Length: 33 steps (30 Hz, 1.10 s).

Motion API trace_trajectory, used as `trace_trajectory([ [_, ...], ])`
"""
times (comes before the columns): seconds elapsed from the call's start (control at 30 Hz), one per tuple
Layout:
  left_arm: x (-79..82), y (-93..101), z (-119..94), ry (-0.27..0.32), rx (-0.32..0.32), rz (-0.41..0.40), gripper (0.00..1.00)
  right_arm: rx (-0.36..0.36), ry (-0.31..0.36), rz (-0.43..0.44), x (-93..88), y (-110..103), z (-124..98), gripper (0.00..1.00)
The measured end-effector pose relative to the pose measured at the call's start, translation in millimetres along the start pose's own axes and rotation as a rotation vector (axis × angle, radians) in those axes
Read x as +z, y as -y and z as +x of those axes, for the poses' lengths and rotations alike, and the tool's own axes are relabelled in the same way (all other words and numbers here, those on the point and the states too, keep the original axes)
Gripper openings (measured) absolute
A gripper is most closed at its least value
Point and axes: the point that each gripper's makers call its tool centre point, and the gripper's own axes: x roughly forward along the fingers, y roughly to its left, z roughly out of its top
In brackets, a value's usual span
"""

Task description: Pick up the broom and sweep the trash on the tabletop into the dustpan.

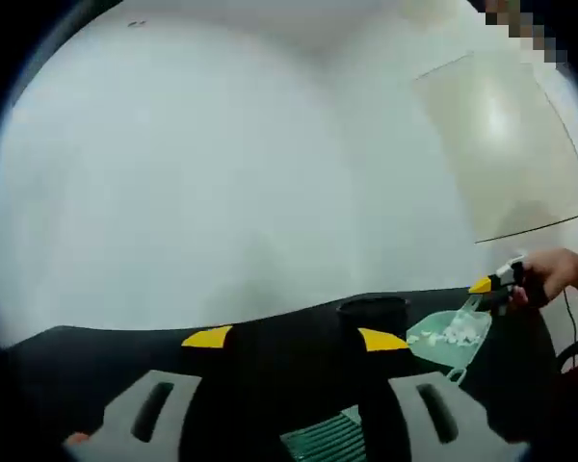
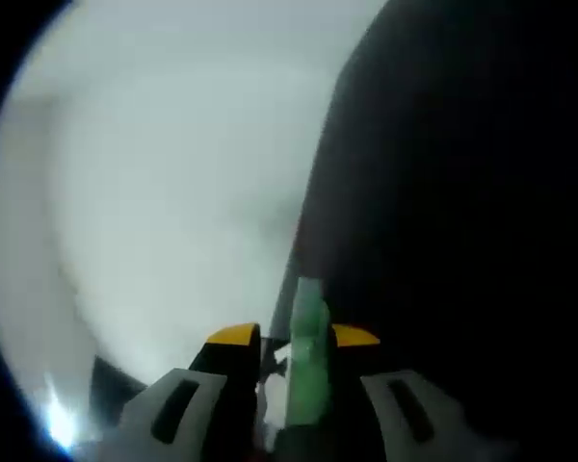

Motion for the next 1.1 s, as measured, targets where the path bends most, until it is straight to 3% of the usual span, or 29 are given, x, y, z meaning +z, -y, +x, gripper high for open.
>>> trace_trajectory([
  [0.07, -4.1, -1.1, 0, -0.012, -0.006, -0.032, 0.45, -0.016, 0.027, -0.002, 6.2, 4, 8, 0.27],
  [0.17, -10.4, -2.8, 1, -0.037, -0.003, -0.043, 0.45, -0.040, 0.049, -0.005, 8.1, 10, 12, 0.13],
  [0.6, -24.7, 3.7, 3, -0.098, -0.029, -0.079, 0.39, -0.014, 0.094, 0.088, 31.7, 4, 26, 0.12],
  [0.83, -26.5, 1.8, 3, -0.096, -0.029, -0.095, 0.38, 0.055, 0.174, 0.064, 70.2, -30, 30, 0.12],
  [1.1, -32.4, 2.8, 4, -0.124, -0.035, -0.085, 0.38, 0.175, 0.198, 0.060, 83.6, -76, 50, 0.12],
])
